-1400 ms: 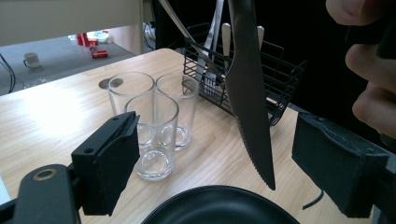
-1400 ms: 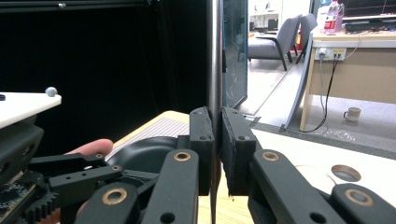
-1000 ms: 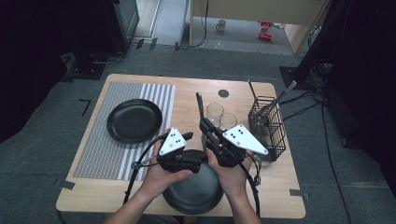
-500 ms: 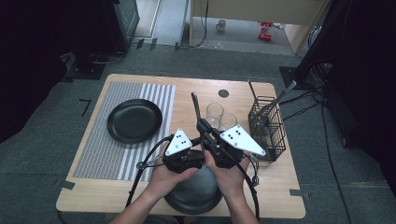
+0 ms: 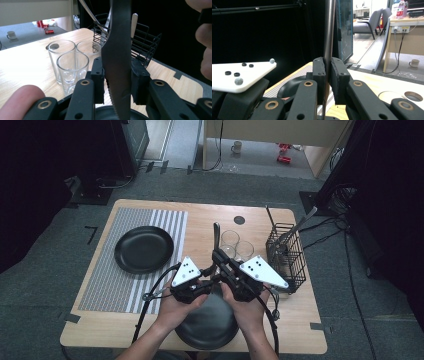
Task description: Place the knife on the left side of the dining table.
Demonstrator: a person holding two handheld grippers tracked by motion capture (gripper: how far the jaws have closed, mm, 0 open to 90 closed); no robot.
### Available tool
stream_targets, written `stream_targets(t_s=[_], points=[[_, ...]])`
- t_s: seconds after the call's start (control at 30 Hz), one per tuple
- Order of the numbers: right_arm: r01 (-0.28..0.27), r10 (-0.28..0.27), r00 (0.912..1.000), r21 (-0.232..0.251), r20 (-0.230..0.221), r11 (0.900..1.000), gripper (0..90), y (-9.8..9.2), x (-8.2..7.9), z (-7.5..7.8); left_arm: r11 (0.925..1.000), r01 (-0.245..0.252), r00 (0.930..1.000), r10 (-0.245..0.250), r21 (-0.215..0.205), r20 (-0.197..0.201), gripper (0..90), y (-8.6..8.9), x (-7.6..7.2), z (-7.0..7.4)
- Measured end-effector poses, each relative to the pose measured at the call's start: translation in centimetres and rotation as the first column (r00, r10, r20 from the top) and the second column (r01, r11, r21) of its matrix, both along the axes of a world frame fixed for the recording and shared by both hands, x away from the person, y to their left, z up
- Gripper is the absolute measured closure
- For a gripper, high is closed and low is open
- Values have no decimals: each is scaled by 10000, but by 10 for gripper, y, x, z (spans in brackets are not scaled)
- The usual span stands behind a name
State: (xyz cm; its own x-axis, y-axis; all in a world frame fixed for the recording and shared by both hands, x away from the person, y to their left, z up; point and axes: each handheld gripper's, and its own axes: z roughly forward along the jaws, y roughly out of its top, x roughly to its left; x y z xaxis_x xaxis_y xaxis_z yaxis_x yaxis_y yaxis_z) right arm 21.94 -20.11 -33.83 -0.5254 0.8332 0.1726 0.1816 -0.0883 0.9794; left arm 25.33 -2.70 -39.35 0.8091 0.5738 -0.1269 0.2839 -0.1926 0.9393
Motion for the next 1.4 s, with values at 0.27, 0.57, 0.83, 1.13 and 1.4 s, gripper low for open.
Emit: stream_targets(t_s=[0.27, 0.57, 0.83, 1.13, 1.4], points=[[-391, 391, 9990, -15, -196, 9992, 793, -3, -1, -2, 10000, 34, 9999, -35, 46, 142, 721, 2, -1, -2], [-784, 782, 9965, -71, -291, 9969, 763, -1, -1, -4, 9997, 129, 9978, -115, -200, 658, 725, 10, -3, 0], [-1218, 1217, 9923, -36, -248, 9926, 749, 2, -3, -5, 9993, 340, 9941, -321, -167, 1041, 725, 14, -4, 1], [-1106, 1107, 9938, 112, -74, 9938, 764, 0, -3, 0, 9996, 280, 9931, -275, -22, 1141, 725, 16, -5, -4], [-709, 707, 9975, 219, 82, 9972, 835, -3, -3, 7, 9984, 566, 9926, -564, 18, 1074, 724, 13, -6, -13]])
